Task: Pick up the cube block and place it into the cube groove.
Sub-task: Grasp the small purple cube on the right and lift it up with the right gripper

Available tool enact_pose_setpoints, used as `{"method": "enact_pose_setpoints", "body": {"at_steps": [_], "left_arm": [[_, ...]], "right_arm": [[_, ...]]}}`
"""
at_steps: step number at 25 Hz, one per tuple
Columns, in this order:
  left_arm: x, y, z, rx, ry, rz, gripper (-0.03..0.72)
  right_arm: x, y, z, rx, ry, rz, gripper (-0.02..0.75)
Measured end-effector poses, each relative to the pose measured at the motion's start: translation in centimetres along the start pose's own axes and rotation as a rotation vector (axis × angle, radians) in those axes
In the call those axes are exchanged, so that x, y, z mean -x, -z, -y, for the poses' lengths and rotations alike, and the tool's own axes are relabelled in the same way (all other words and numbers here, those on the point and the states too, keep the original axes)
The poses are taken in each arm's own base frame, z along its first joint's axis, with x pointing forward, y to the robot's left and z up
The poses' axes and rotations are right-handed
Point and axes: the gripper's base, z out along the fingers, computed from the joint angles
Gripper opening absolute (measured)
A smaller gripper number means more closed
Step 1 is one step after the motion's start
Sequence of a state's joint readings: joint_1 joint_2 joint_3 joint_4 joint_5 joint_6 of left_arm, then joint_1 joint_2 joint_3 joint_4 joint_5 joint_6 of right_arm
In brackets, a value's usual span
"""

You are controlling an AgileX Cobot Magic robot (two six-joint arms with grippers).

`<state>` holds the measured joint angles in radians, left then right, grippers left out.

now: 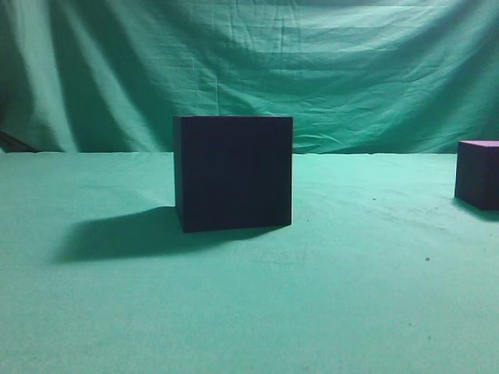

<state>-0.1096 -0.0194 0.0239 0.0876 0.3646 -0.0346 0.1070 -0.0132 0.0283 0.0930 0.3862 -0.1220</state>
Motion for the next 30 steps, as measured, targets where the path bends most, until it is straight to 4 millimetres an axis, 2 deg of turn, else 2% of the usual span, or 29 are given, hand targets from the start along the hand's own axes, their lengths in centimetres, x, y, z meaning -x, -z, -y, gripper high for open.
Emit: {"method": "enact_pose_setpoints", "body": {"at_steps": [19,21,27,30], "left_arm": [[0.0,0.0,0.0,0.000,0.000,0.000,0.000],[0.0,0.0,0.0,0.000,0.000,0.000,0.000],[0.0,0.0,0.0,0.000,0.000,0.000,0.000],[0.0,0.0,0.0,0.000,0.000,0.000,0.000]], "right_arm": [[0.1,0.0,0.0,-0.001,0.000,0.008,0.049],[0.6,0.0,0.0,-0.004,-0.011,0.065,0.049],[4.0,0.9,0.6,-0.032,-0.163,0.463,0.049],[4.6,1.3,0.7,-0.038,-0.184,0.518,0.049]]}}
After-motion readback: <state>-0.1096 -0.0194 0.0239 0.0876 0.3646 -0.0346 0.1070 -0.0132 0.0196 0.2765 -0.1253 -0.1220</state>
